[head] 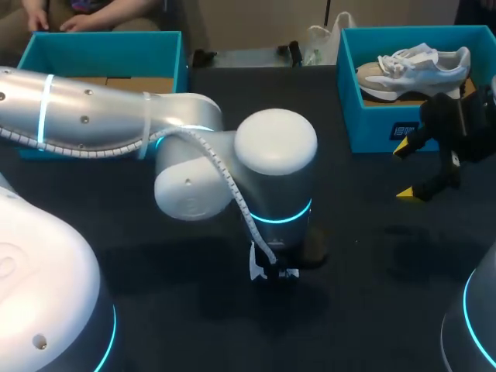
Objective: Take the shoe out of the shoebox, open the shoe tongue, remove and reinsert the insole, then place the shoe into the shoebox
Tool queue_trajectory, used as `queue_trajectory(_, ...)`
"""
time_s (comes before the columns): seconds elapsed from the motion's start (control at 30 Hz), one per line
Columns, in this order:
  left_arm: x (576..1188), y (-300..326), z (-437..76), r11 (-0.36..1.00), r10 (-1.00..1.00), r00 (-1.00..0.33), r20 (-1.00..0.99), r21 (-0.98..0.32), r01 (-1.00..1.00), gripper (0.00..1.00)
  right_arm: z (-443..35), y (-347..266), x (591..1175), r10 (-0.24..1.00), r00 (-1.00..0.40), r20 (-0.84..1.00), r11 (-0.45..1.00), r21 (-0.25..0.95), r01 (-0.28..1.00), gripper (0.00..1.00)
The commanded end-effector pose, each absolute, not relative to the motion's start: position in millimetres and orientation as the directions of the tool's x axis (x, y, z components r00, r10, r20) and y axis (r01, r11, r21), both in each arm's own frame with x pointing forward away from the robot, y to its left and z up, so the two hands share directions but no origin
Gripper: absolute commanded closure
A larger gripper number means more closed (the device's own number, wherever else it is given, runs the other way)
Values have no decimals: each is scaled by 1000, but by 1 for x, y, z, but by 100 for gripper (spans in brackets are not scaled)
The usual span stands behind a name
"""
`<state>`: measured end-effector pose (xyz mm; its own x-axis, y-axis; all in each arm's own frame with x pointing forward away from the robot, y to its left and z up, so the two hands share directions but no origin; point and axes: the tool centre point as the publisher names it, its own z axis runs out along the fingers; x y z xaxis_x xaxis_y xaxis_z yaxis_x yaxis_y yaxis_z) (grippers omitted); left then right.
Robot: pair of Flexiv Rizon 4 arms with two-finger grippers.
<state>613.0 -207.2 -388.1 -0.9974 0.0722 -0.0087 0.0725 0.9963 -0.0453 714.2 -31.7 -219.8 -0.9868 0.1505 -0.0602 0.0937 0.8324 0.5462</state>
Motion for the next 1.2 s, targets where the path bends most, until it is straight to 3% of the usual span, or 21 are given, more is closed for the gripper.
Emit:
queue_trajectory(0.03, 612, -189, -362, 992, 97, -995, 13, -83, 96, 100, -220, -31, 714, 152, -986, -61, 834, 544, 95, 0)
queue_trajectory(0.43, 608, -176, -288, 946, 324, -937, 127, -52, 320, 100, -220, -31, 714, 152, -986, -61, 834, 544, 95, 0)
queue_trajectory(1.2, 629, -148, -168, 889, 451, -869, 203, -16, 458, 100, -220, -31, 714, 152, -986, -61, 834, 544, 95, 0)
